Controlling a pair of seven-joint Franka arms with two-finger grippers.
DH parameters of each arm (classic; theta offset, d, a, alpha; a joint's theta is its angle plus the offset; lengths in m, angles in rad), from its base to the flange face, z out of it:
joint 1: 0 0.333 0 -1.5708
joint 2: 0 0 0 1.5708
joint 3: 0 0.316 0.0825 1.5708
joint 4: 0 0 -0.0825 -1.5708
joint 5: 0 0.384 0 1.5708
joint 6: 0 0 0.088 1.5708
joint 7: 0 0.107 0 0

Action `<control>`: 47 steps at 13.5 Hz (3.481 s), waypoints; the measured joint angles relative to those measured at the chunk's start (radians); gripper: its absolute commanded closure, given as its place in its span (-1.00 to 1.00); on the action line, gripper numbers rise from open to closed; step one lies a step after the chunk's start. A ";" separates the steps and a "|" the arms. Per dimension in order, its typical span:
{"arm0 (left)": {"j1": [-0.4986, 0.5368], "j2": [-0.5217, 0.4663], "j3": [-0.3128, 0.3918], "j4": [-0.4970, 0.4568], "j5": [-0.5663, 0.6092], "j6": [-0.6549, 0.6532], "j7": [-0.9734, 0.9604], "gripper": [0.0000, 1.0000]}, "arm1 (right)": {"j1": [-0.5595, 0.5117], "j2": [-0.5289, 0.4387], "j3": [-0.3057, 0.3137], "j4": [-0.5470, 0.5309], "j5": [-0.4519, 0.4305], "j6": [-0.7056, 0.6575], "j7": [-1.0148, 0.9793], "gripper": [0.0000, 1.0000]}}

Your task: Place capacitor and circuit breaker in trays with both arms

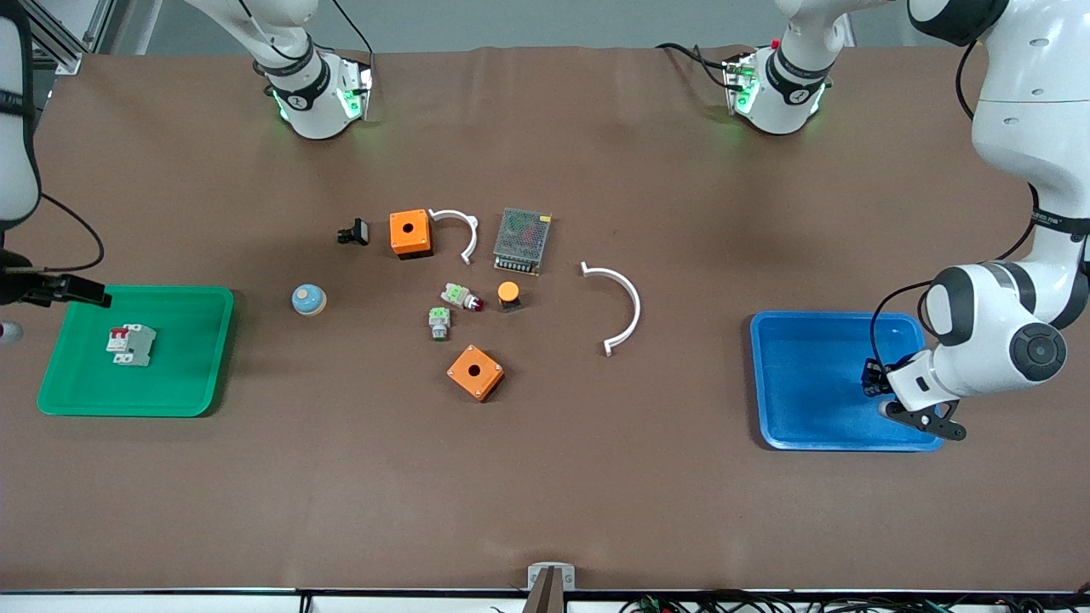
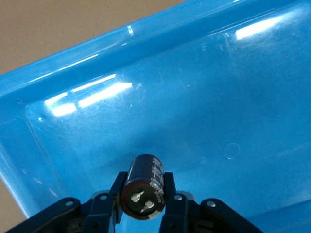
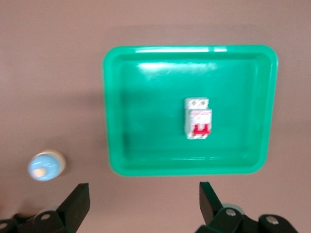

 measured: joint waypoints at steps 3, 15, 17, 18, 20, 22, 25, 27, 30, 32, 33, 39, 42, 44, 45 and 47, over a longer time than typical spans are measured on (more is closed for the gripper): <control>0.000 0.000 -0.001 0.000 0.001 0.003 0.000 -1.00 | 0.084 -0.071 0.003 -0.009 0.000 -0.072 0.091 -0.98; -0.067 -0.278 -0.042 0.117 0.001 -0.232 -0.264 -1.00 | 0.184 -0.188 -0.001 0.129 0.047 -0.223 0.207 -1.00; -0.061 -0.322 -0.041 0.212 0.001 -0.418 -0.264 -1.00 | 0.184 -0.182 -0.003 0.173 0.047 -0.232 0.207 -1.00; -0.059 -0.342 -0.041 0.254 0.001 -0.494 -0.264 -1.00 | 0.184 -0.179 -0.005 0.185 0.047 -0.233 0.207 -1.00; -0.059 -0.389 -0.042 0.293 0.001 -0.595 -0.264 -1.00 | 0.180 -0.173 -0.009 0.195 0.047 -0.233 0.207 -1.00; -0.060 -0.445 -0.054 0.301 0.001 -0.685 -0.270 -1.00 | 0.179 -0.168 -0.012 0.200 0.047 -0.233 0.207 -1.00; -0.087 -0.523 -0.072 0.299 -0.013 -0.801 -0.329 -1.00 | 0.179 -0.165 -0.011 0.216 0.048 -0.233 0.207 -1.00; -0.130 -0.554 -0.030 0.278 -0.051 -0.826 -0.340 -1.00 | 0.180 -0.165 -0.011 0.227 0.048 -0.233 0.207 -1.00; -0.170 -0.597 0.066 0.199 -0.118 -0.820 -0.335 -1.00 | 0.180 -0.165 -0.010 0.238 0.048 -0.233 0.207 -1.00; -0.180 -0.640 0.075 0.157 -0.119 -0.815 -0.338 -1.00 | 0.181 -0.164 -0.009 0.240 0.048 -0.233 0.207 -1.00; -0.189 -0.661 0.075 0.144 -0.119 -0.815 -0.344 -1.00 | 0.181 -0.164 -0.008 0.240 0.048 -0.233 0.207 -1.00; -0.205 -0.691 0.064 0.118 -0.054 -0.797 -0.355 -1.00 | 0.181 -0.164 -0.006 0.241 0.048 -0.233 0.207 -1.00; -0.205 -0.693 0.043 0.117 -0.050 -0.768 -0.372 -1.00 | 0.181 -0.164 -0.005 0.241 0.048 -0.233 0.207 -1.00; -0.205 -0.698 0.030 0.117 -0.050 -0.767 -0.403 -1.00 | 0.181 -0.164 -0.005 0.241 0.048 -0.233 0.207 -1.00; -0.205 -0.699 0.018 0.117 -0.050 -0.767 -0.423 -1.00 | 0.181 -0.164 -0.005 0.241 0.048 -0.233 0.207 -1.00; -0.207 -0.700 -0.010 0.117 -0.058 -0.759 -0.467 -1.00 | 0.181 -0.164 -0.005 0.241 0.048 -0.233 0.207 -1.00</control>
